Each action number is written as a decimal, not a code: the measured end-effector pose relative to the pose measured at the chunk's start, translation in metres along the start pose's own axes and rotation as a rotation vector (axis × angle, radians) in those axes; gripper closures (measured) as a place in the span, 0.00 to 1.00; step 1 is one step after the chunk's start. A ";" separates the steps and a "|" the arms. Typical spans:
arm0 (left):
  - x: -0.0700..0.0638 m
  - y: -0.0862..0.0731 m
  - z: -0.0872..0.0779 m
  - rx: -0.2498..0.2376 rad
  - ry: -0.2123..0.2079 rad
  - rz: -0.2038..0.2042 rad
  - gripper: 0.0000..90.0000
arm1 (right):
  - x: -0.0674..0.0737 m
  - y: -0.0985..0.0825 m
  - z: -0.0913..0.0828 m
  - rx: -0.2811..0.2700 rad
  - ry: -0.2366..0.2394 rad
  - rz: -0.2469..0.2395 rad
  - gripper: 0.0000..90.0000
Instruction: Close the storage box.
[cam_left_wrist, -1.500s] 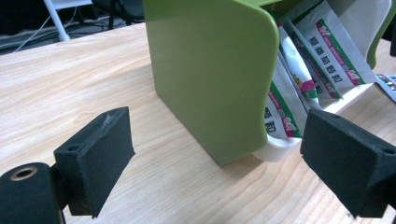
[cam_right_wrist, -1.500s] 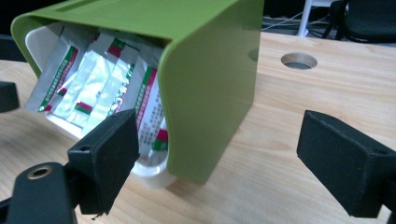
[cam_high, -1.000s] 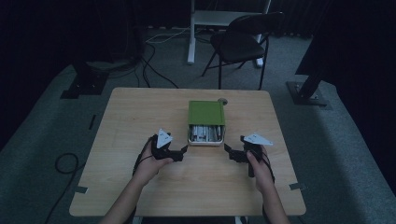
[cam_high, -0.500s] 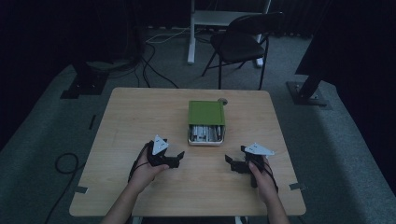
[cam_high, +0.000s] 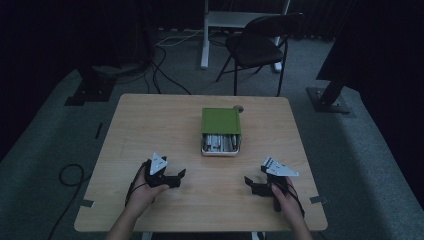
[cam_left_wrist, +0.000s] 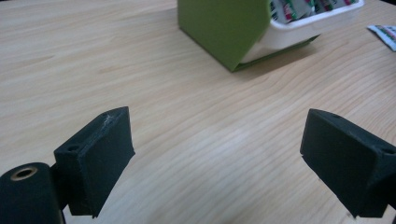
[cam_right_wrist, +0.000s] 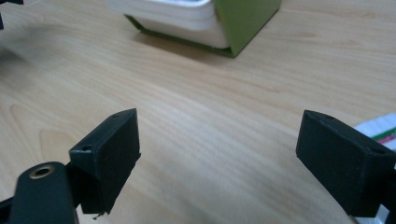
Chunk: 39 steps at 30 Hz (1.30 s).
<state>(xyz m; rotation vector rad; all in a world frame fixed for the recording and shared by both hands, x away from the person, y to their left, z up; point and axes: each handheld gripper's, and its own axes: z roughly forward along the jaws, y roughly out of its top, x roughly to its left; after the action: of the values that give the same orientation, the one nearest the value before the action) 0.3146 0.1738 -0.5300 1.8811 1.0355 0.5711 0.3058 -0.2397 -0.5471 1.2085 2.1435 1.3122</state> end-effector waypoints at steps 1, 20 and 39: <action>0.001 -0.001 -0.002 -0.005 0.005 -0.005 0.11 | 0.000 -0.001 -0.002 -0.002 0.002 0.002 0.15; 0.031 -0.025 -0.040 0.003 0.143 -0.086 0.11 | 0.009 -0.015 -0.019 0.100 0.037 -0.100 0.15; 0.063 -0.047 -0.063 0.111 0.327 -0.172 0.11 | 0.017 -0.014 -0.010 0.225 0.042 -0.203 0.15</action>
<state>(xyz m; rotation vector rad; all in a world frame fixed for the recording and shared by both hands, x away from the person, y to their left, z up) 0.2830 0.2687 -0.5406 1.8062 1.4524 0.7486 0.2829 -0.2342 -0.5521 1.0158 2.4231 1.0429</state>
